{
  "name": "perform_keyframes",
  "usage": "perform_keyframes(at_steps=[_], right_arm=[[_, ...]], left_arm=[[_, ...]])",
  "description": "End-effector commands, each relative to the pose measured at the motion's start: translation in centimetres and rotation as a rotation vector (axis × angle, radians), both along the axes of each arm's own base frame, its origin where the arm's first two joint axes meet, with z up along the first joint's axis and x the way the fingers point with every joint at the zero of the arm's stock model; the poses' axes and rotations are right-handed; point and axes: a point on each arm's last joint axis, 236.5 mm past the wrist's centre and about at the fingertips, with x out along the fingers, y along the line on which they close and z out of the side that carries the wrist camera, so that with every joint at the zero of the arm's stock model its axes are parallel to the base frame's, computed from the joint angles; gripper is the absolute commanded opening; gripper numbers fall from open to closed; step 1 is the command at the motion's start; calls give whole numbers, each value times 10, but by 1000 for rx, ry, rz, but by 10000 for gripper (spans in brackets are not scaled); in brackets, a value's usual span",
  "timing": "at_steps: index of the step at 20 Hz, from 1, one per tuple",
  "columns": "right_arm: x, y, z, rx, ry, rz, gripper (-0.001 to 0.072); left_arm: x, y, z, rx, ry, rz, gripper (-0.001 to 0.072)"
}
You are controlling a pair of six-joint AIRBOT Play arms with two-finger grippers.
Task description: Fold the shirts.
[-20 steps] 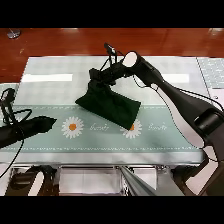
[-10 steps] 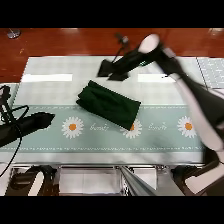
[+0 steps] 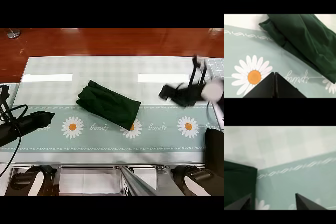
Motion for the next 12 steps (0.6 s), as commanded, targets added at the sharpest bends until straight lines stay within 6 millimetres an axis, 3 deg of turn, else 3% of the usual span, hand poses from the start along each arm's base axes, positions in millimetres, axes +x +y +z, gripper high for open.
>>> perform_keyframes(at_steps=[1, 4, 6, 8, 12], right_arm=[[-21, 44, -52, 331, -16, -103, 619], [-37, 85, -83, 393, 164, 102, 619], [-43, 99, -99, 413, 276, 193, 619], [-34, 104, -107, 415, 304, 216, 619], [-15, 121, -105, 421, 287, 260, 617]], left_arm=[[2, 1, 1, 2, -9, 6, 18], [10, 5, 7, 3, -48, 29, 18], [12, 6, 9, 3, -58, 35, 18], [12, 6, 9, 3, -58, 35, 18], [12, 6, 9, 3, -58, 35, 18]])
